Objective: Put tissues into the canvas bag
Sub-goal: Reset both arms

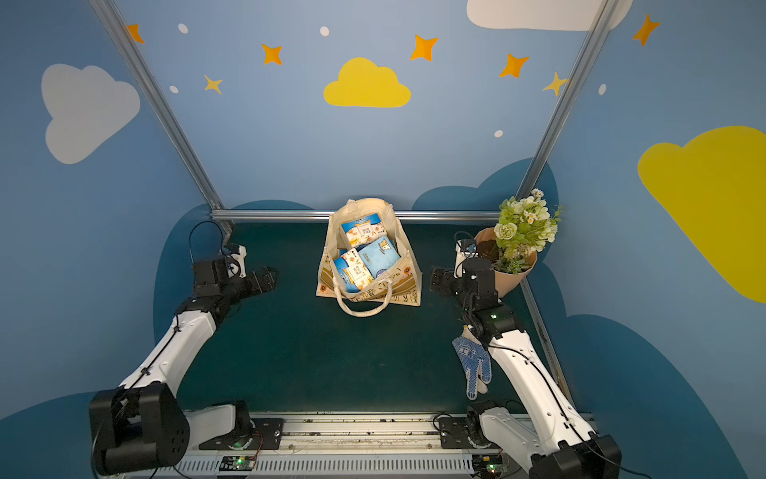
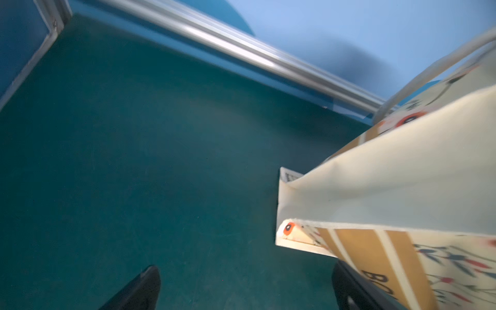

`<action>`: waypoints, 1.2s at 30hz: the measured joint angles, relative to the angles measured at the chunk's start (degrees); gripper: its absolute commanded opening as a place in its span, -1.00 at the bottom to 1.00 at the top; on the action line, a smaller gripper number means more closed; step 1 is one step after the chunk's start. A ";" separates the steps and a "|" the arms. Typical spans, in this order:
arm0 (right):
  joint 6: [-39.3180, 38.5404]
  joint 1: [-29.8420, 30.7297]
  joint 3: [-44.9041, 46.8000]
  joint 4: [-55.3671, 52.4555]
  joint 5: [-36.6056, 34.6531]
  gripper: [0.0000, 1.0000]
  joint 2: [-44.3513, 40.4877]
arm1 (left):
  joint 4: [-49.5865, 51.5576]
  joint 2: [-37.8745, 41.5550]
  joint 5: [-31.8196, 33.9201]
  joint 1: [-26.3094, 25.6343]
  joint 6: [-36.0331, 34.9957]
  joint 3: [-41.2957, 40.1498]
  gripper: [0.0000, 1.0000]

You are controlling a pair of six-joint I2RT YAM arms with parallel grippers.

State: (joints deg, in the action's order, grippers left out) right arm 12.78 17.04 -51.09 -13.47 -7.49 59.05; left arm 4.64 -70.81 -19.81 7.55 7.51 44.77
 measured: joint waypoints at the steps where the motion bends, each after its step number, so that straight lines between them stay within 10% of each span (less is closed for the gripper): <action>1: -0.15 -0.33 0.35 0.92 -0.02 0.90 0.37 | -1.51 -0.07 0.13 0.02 -0.02 -1.57 1.00; 36: -9.68 -8.31 25.24 28.81 -7.78 0.90 -4.76 | -43.19 -2.14 5.42 0.20 -4.44 -27.43 1.00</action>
State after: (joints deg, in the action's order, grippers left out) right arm 3.09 8.73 -25.85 15.33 -15.27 54.28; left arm -38.54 -72.95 -14.39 7.75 3.07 17.34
